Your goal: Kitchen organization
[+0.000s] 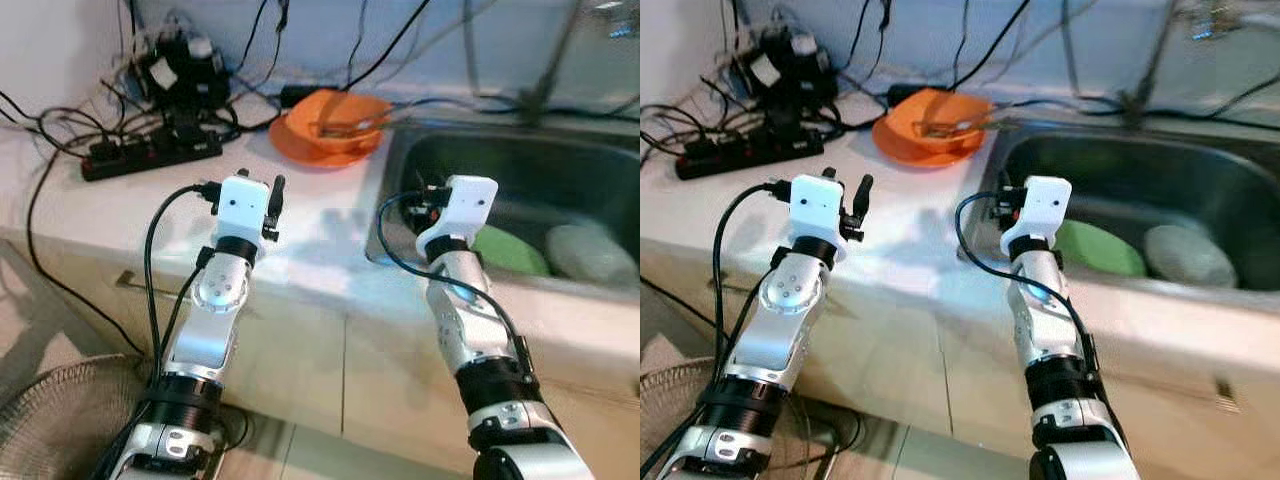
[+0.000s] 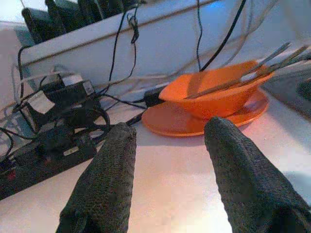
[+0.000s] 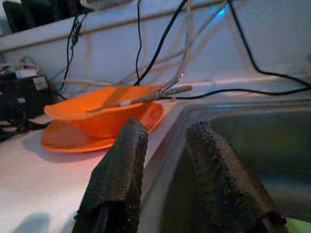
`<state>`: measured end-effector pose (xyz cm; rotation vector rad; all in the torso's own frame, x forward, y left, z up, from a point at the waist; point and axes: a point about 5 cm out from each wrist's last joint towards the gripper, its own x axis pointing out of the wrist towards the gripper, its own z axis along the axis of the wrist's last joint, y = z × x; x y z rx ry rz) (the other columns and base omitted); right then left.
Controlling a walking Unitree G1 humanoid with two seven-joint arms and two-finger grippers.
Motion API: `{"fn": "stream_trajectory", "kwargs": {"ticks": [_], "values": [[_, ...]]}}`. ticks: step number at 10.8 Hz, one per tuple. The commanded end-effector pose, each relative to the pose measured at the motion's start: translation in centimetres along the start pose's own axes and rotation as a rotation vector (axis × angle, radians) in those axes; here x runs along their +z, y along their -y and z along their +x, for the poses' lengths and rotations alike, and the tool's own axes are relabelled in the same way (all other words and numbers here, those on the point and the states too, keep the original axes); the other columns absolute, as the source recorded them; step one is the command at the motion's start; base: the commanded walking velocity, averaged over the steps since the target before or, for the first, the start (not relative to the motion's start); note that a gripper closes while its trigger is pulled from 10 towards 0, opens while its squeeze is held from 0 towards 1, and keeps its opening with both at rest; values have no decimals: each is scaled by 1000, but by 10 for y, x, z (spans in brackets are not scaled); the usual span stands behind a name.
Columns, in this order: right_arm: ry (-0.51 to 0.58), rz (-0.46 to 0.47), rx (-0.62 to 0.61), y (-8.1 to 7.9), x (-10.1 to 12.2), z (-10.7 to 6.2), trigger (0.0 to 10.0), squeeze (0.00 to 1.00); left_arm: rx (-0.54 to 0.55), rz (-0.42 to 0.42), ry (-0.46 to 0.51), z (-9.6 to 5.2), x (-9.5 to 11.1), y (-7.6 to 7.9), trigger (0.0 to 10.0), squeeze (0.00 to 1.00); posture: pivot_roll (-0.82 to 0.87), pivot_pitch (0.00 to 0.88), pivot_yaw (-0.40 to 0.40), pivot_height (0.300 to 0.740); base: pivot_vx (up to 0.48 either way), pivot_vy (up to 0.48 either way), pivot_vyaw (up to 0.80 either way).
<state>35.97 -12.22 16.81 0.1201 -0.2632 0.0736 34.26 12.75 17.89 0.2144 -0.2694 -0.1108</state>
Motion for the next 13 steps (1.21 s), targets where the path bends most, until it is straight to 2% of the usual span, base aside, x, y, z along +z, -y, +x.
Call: {"fn": "stream_trajectory", "kwargs": {"ticks": [1,5,7,11,13], "values": [[5,-1,7,-3,3,2,10000,0,3,5,6,2,4,-1,10000,0,162,0,72,740,289,0,0],[1,11,4,-4,2,2,10000,0,-3,11,14,2,5,-1,10000,0,164,0,72,740,286,0,0],[-1,13,1,-3,1,2,10000,0,-30,-2,37,1,8,3,10000,0,165,2,72,740,0,0,0],[-3,13,-2,-3,1,2,10000,0,-47,5,16,2,6,5,10000,0,164,9,74,740,0,0,0],[-4,15,0,-3,1,2,10000,0,-37,12,13,2,6,2,10000,0,164,10,73,740,255,0,0]]}}
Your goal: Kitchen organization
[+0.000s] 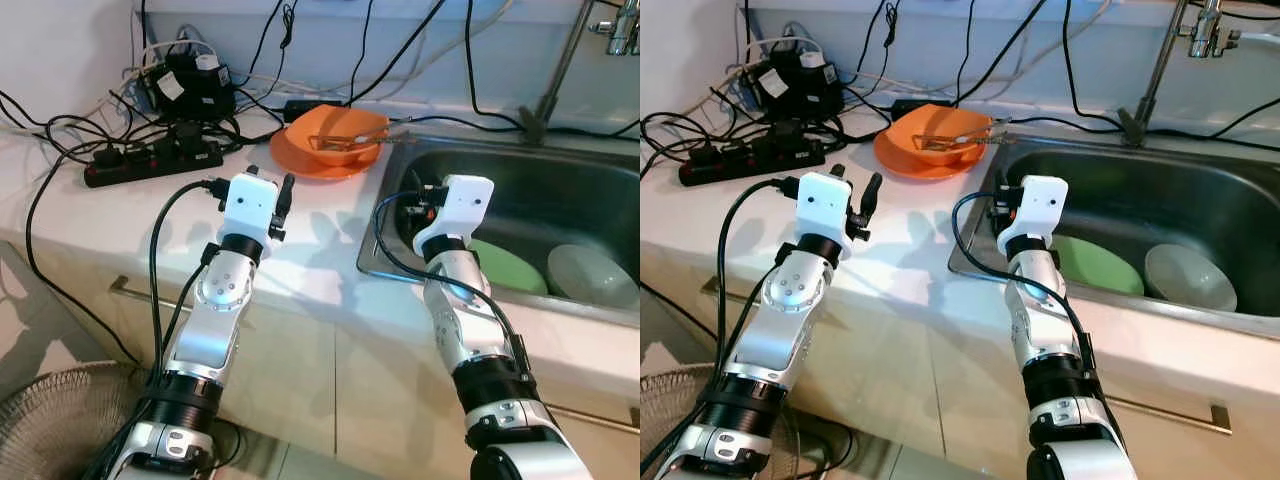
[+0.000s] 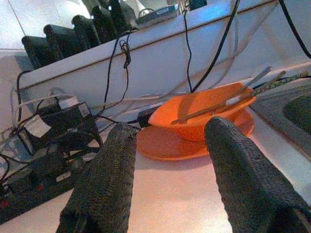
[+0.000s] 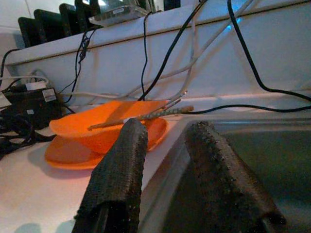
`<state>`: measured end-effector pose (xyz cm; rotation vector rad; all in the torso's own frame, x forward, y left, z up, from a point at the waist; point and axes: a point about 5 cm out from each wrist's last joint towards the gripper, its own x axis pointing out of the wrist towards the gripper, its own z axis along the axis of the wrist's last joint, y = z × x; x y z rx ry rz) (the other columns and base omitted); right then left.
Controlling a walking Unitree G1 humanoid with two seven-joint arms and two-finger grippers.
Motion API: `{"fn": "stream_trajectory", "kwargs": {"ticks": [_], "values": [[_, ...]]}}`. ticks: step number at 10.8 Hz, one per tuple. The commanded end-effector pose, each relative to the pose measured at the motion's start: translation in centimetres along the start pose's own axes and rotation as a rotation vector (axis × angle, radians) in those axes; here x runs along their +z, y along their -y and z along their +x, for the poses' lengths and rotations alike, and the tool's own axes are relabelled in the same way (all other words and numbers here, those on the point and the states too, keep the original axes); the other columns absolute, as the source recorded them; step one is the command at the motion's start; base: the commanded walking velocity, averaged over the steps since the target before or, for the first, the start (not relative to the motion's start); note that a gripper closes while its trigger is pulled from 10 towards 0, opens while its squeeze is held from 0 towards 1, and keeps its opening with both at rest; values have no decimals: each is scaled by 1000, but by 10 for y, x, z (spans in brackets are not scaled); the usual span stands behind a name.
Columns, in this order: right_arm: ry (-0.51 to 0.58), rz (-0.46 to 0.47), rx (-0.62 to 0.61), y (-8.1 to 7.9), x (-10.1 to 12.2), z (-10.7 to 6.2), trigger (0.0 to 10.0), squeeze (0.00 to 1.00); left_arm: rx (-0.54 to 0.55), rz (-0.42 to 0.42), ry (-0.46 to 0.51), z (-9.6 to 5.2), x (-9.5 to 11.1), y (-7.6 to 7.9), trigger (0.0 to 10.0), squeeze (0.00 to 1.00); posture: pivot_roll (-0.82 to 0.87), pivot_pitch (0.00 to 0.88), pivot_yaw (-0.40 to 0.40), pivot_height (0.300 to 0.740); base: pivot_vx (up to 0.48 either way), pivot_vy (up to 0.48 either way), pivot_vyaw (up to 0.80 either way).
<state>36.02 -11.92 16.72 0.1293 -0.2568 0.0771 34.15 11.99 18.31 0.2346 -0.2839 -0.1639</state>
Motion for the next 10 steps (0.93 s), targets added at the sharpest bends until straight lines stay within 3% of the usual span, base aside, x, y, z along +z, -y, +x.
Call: {"fn": "stream_trajectory", "kwargs": {"ticks": [1,10], "values": [[0,4,-2,0,2,2,10000,0,17,-1,-7,1,0,-5,10000,0,165,11,71,740,266,0,0],[-3,1,4,-1,0,0,10000,0,4,2,6,-1,3,-1,10000,0,159,0,74,740,265,0,0]]}}
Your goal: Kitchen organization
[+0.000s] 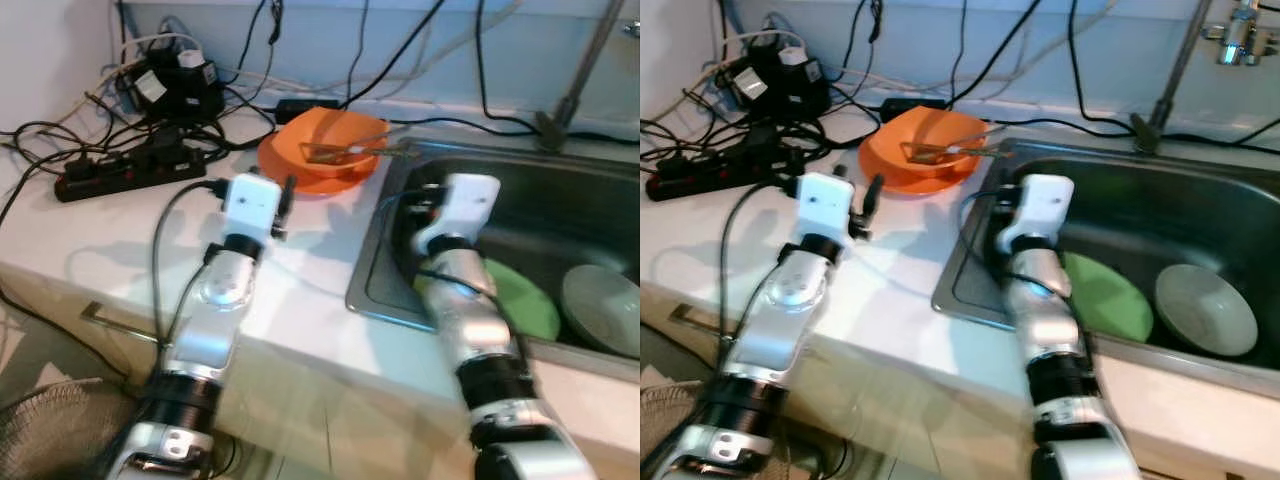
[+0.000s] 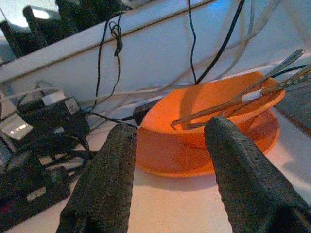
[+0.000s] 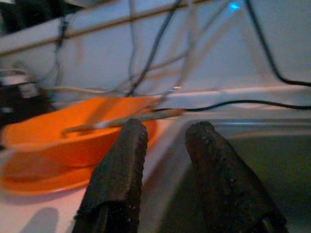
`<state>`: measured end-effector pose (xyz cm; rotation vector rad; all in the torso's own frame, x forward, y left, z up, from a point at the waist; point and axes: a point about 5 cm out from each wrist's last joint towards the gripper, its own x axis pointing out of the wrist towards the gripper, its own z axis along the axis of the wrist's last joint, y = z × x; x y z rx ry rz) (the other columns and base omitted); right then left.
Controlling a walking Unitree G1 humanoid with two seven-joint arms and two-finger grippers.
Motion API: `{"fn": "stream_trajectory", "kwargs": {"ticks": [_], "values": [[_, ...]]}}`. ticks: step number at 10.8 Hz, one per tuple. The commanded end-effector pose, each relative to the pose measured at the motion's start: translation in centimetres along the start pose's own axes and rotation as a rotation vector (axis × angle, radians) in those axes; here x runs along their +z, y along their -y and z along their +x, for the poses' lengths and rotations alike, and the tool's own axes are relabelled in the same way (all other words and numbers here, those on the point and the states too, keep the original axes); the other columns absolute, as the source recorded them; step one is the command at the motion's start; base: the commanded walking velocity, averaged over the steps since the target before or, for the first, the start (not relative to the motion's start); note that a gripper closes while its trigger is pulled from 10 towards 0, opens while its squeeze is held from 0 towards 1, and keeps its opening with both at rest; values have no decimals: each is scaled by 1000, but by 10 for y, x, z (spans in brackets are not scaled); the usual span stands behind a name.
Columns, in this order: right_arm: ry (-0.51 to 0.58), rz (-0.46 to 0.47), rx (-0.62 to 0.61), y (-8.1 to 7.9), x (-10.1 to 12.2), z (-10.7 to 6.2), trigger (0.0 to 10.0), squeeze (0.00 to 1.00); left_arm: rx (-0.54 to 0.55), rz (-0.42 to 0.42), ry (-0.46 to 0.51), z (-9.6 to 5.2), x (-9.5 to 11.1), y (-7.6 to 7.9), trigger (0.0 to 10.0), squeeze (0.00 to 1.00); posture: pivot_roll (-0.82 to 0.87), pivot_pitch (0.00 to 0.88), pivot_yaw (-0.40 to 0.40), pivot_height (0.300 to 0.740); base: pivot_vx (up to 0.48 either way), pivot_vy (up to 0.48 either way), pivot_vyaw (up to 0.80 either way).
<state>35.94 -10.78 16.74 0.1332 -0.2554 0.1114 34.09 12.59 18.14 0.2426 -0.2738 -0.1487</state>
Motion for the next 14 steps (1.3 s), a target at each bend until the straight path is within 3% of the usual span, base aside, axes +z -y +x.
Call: {"fn": "stream_trajectory", "kwargs": {"ticks": [1,8,12,14], "values": [[0,-8,-28,10,1,-1,10000,0,-12,-10,23,1,6,5,10000,0,159,0,74,740,0,0,0],[4,-7,-29,9,3,0,10000,0,-23,-15,38,0,9,7,10000,0,160,0,72,740,77,0,0],[54,-32,-5,5,18,6,10000,0,-28,-9,24,3,6,6,10000,0,156,0,71,740,0,0,0],[60,-36,-2,4,22,8,10000,0,-59,-74,-27,13,3,4,10000,0,154,0,72,740,0,0,0]]}}
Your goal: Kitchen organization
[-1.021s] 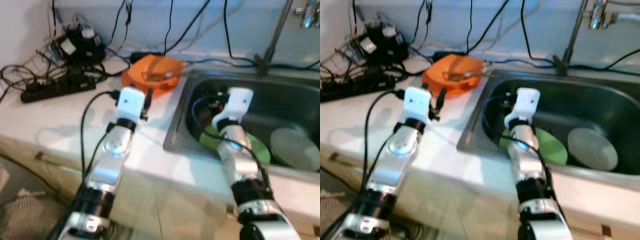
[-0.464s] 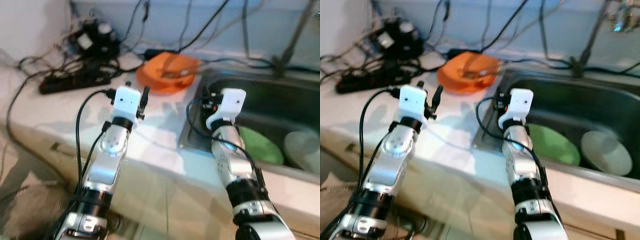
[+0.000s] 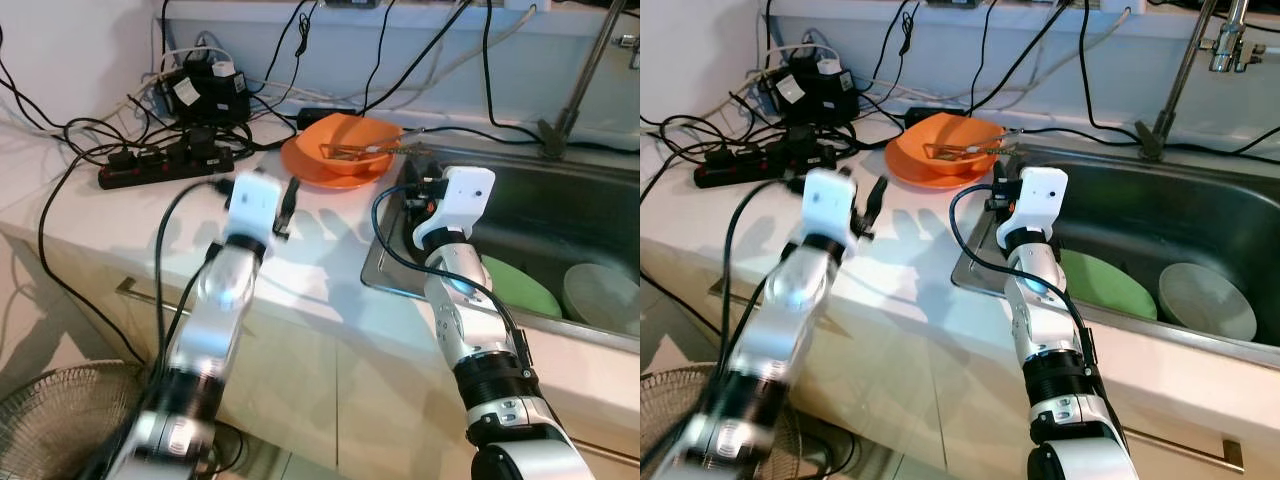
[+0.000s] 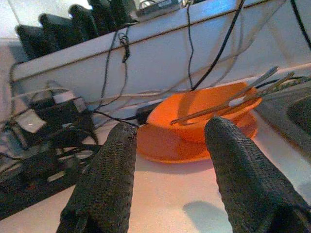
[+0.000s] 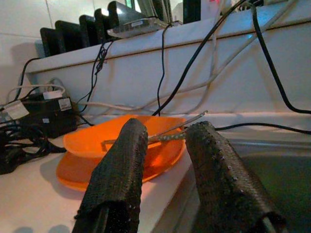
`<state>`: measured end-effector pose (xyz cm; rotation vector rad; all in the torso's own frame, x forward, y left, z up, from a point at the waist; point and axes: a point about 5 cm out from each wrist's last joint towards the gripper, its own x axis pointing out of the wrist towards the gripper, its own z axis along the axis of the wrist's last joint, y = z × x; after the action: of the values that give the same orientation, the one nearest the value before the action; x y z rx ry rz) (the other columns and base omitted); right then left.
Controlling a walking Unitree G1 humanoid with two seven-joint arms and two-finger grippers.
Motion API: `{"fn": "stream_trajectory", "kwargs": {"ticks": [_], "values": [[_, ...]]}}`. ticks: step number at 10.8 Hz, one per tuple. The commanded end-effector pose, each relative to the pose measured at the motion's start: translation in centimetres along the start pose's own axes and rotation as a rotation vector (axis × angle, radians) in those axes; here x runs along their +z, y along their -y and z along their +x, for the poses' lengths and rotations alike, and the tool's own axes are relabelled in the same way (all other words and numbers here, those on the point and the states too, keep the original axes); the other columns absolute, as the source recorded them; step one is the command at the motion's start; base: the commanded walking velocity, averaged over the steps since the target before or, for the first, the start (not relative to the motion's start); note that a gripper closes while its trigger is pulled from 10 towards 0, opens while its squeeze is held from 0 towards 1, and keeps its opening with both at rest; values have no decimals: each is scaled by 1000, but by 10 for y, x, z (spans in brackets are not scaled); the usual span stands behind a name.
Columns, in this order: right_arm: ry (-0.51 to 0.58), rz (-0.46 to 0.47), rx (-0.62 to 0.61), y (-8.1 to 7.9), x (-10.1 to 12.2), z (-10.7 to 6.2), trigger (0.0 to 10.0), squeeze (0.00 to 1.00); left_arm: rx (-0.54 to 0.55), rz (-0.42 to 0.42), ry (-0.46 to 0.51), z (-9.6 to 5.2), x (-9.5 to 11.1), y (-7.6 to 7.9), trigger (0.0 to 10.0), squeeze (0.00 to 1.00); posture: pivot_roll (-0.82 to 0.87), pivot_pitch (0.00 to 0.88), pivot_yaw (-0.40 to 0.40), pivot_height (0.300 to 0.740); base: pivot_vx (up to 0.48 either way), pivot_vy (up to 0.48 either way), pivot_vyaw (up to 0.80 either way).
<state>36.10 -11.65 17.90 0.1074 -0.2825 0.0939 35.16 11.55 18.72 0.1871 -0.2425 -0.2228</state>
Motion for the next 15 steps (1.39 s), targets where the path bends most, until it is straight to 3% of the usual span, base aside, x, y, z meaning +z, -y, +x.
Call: {"fn": "stream_trajectory", "kwargs": {"ticks": [1,4,7,11,15], "values": [[38,-10,10,-3,13,6,10000,0,-11,-18,-45,4,-5,-4,10000,0,152,2,72,740,0,0,0],[42,-25,16,-4,16,6,10000,0,-65,-67,-156,27,-9,-13,10000,0,143,16,75,740,0,0,0],[41,-29,10,-2,19,-1,10000,0,-125,-78,-259,53,0,-26,10000,0,121,65,91,740,0,0,0],[56,-28,-6,-1,38,-18,10000,0,-168,-102,-389,60,-3,-30,10000,0,78,189,114,740,0,0,0],[50,-6,-31,-4,47,-32,10000,0,-162,-142,-346,69,10,-26,10000,0,66,214,155,740,0,0,0]]}}
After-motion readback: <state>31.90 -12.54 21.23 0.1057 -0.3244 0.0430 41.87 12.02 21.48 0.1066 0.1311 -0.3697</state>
